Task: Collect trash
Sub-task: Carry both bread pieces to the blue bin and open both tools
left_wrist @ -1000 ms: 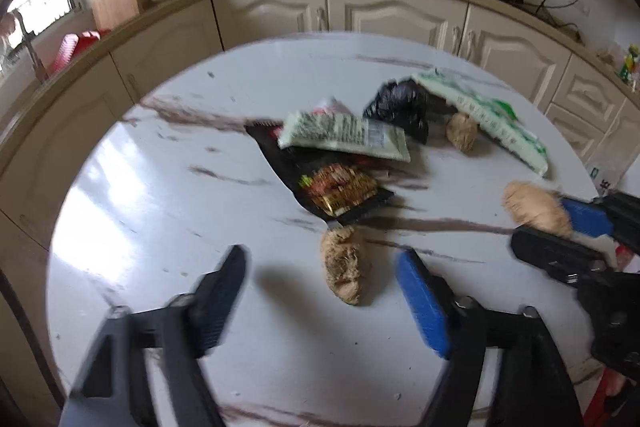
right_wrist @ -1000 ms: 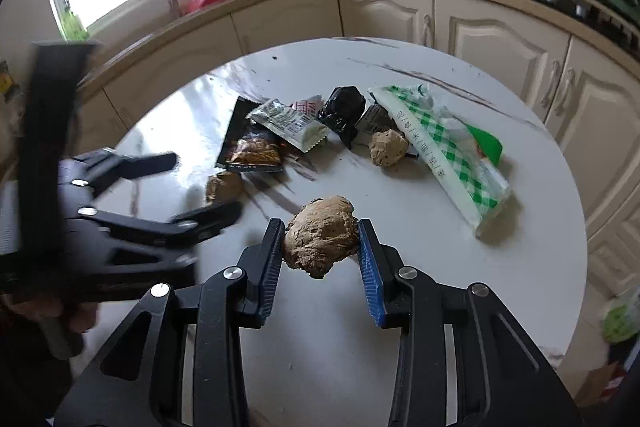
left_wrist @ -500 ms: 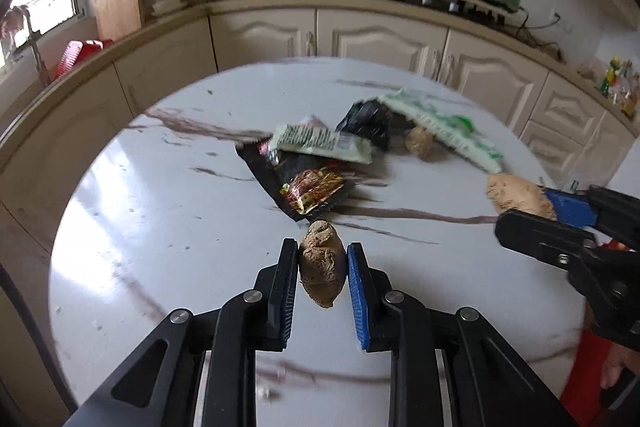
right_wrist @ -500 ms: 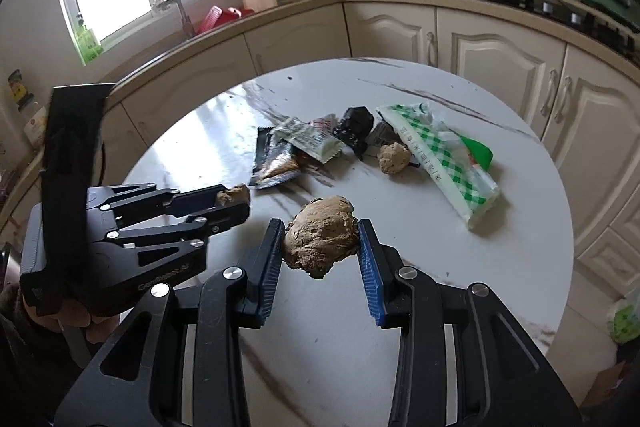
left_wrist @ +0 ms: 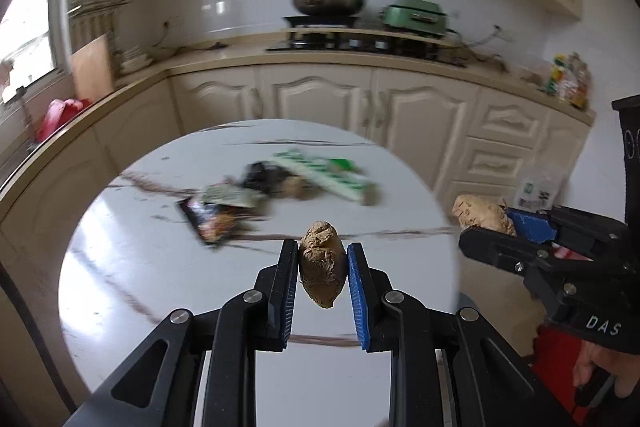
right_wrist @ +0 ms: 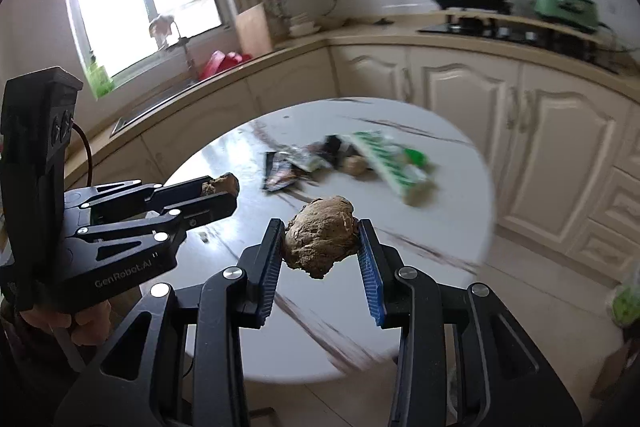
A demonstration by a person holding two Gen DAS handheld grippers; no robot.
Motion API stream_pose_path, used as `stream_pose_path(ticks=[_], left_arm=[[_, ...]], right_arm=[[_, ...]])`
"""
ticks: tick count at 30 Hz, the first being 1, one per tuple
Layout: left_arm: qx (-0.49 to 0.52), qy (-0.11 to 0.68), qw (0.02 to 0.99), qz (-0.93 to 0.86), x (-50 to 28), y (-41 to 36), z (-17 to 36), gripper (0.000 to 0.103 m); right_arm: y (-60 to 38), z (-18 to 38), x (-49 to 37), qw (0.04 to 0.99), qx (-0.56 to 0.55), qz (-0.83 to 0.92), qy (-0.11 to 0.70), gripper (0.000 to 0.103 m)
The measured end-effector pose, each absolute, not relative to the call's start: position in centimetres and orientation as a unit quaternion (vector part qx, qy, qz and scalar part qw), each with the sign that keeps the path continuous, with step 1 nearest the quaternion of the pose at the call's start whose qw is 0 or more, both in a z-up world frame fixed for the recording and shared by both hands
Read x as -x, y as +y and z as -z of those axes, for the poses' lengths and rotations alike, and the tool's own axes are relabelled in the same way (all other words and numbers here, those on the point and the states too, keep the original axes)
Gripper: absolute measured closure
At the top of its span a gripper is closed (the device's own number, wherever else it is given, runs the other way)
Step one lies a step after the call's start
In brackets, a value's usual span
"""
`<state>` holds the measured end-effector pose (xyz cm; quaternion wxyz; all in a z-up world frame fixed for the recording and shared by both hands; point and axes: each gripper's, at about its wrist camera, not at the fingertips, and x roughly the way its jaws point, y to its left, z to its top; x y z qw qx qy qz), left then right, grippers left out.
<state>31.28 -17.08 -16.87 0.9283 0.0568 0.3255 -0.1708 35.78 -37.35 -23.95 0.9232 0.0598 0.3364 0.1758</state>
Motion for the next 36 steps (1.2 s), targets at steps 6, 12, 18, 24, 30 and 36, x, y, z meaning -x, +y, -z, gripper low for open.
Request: stream_pose_path(ticks=[6,12,18,24,30,36], left_arm=[[-0.081,0.340,0.908,0.230,-30.0,-25.3,17.7,0.082],[-0.109,0.380,0.873,0.286,-30.8,-34.3,21.2,0.082],[-0.150,0.422,0.841,0.304,-33.3,-41.6,26.4,0.082],[-0.181,0.453,0.819,0.301,-36.9,-46.9,31.1,0.082],[-0.200,0.479,0.801,0.299,-42.8,-52.2,35.3,0.082],[-0.215,0.483,0.792,0.305,-45.1,-56.8,38.6,0.076]], right_arm=[[-46.6,26.1,-31.5,0.926,-0.101,-0.102,0.351,0.068],[-54.1,30.8,-29.8,0.910,-0.139,-0.042,0.389,0.068],[-59.9,36.6,-31.0,0.892,-0.183,-0.009,0.413,0.067],[-63.6,41.5,-32.1,0.880,-0.206,0.020,0.427,0.051],[-66.3,43.9,-30.3,0.872,-0.220,0.054,0.433,0.045],[-68.2,43.9,-27.8,0.872,-0.232,0.082,0.423,0.039]])
